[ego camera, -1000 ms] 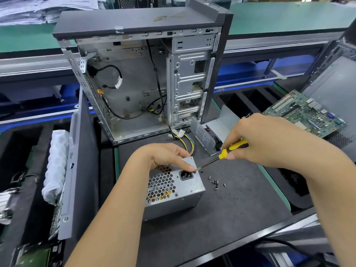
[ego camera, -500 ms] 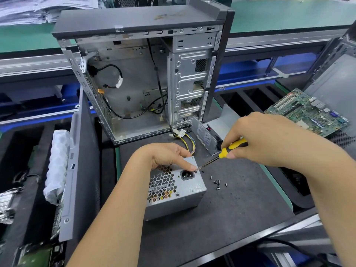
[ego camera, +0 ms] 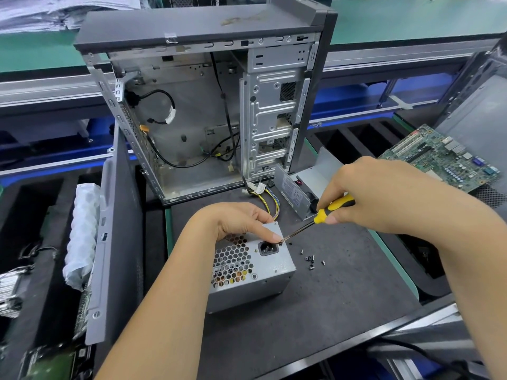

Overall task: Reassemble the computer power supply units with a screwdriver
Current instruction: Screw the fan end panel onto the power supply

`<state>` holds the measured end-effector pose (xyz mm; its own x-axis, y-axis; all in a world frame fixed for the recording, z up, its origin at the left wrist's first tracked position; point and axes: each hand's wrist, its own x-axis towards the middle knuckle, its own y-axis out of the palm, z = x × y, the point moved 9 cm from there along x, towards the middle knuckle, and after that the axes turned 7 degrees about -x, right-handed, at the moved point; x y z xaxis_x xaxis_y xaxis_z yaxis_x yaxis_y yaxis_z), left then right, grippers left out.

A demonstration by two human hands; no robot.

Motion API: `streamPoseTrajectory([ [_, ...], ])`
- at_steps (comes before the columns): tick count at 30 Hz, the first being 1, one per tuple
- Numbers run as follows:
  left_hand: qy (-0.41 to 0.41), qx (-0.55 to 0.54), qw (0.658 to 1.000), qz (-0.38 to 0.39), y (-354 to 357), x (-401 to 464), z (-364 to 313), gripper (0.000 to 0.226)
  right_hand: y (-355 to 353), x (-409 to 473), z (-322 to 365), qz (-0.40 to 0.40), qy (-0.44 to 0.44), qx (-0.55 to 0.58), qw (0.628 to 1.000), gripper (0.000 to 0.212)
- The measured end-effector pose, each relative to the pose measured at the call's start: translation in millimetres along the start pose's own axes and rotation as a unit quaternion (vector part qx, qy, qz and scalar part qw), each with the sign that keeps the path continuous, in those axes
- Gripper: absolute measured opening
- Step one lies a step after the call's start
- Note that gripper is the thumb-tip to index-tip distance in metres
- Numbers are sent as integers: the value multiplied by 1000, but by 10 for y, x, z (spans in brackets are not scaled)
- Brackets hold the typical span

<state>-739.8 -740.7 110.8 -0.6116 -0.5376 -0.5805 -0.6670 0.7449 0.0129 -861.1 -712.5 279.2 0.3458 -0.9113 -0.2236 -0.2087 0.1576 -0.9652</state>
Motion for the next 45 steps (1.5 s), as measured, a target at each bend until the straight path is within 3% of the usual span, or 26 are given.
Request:
streamPoseTrajectory([
  [14, -3, 22, 1000, 4, -21, 31, 16, 12, -252, 154, 329, -4, -17, -123, 992, 27],
  [22, 2, 29, 1000, -6, -38, 49, 25, 15, -344, 242, 581, -26, -49, -215, 975, 19],
  [25, 10, 36, 999, -11, -58, 70, 26, 12, -335, 235, 629, -13, -54, -228, 972, 12],
  [28, 15, 54, 998, -23, -94, 92, 27, 24, -280, 226, 676, 8, -63, -234, 970, 8],
  [31, 12, 67, 997, -37, -123, 121, 39, 33, -220, 182, 734, 43, -72, -231, 969, 14],
  [36, 7, 50, 999, 9, -53, 95, 30, 10, -250, 116, 771, 64, -71, -215, 972, 20],
  [39, 1, 40, 999, 5, -63, 102, 50, 42, -308, 123, 797, 39, -61, -231, 970, 6],
  [45, 0, 33, 999, -10, -77, 105, 39, 40, -181, 113, 864, 81, -74, -239, 965, 26],
])
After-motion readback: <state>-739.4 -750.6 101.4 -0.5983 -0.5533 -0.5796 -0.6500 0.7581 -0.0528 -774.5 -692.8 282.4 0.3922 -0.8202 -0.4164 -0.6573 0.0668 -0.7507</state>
